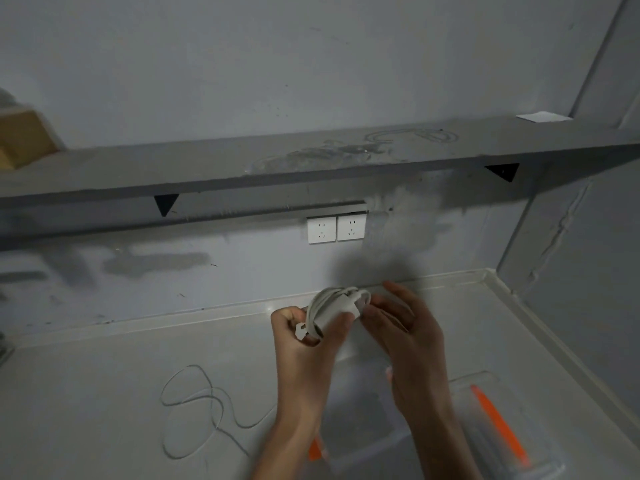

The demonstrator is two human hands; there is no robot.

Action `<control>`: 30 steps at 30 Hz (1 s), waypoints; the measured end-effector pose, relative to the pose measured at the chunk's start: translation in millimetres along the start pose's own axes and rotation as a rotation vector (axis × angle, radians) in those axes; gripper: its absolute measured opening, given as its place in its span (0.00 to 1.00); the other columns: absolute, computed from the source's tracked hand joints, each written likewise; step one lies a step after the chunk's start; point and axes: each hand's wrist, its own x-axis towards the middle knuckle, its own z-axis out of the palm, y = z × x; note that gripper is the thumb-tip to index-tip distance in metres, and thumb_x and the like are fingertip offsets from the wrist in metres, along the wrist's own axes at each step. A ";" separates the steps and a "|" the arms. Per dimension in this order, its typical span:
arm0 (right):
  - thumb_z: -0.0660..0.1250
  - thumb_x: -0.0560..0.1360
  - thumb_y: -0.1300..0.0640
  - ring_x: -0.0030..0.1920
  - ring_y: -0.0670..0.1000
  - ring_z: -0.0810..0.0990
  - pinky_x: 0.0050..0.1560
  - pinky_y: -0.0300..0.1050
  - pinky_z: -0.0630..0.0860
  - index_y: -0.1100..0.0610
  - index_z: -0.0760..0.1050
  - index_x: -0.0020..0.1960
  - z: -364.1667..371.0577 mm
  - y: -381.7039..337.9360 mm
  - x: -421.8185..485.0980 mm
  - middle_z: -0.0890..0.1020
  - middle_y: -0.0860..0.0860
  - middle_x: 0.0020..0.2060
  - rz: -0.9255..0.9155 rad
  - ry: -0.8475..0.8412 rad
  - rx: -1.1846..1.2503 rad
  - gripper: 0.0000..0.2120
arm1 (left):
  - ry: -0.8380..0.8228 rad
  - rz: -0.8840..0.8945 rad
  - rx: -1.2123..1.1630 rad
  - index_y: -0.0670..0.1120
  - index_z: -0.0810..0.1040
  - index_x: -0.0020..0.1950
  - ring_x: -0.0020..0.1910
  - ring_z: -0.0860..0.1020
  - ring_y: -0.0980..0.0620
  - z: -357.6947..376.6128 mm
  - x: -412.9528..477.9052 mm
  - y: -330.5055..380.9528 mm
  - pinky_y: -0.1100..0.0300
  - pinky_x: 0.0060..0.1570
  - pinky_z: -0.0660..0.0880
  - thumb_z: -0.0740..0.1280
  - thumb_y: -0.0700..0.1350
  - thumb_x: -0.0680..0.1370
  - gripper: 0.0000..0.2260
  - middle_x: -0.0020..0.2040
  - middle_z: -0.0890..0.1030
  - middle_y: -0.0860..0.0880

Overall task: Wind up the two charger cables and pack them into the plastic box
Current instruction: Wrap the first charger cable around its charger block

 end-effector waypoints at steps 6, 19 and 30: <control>0.71 0.70 0.69 0.49 0.59 0.84 0.55 0.55 0.79 0.47 0.74 0.59 12.2 7.4 -0.3 0.83 0.64 0.49 -0.013 -0.042 -0.037 0.24 | -0.004 0.037 0.003 0.45 0.66 0.46 0.30 0.69 0.57 -12.1 -2.4 -2.6 0.67 0.29 0.69 0.79 0.42 0.66 0.22 0.29 0.73 0.58; 0.71 0.69 0.70 0.29 0.38 0.75 0.33 0.36 0.75 0.42 0.64 0.69 3.8 -0.5 -1.9 0.70 0.50 0.37 -0.140 -0.044 -0.340 0.37 | -0.085 0.121 0.365 0.59 0.77 0.53 0.49 0.79 0.59 -12.2 -9.8 -14.6 0.63 0.48 0.76 0.79 0.45 0.66 0.20 0.52 0.79 0.55; 0.71 0.69 0.72 0.37 0.39 0.80 0.42 0.33 0.76 0.48 0.73 0.64 -41.8 -31.4 19.9 0.76 0.52 0.45 -0.052 -0.269 -0.374 0.29 | -0.224 0.072 0.384 0.59 0.79 0.51 0.46 0.81 0.63 11.9 -14.3 -16.5 0.69 0.42 0.77 0.78 0.42 0.68 0.18 0.48 0.84 0.62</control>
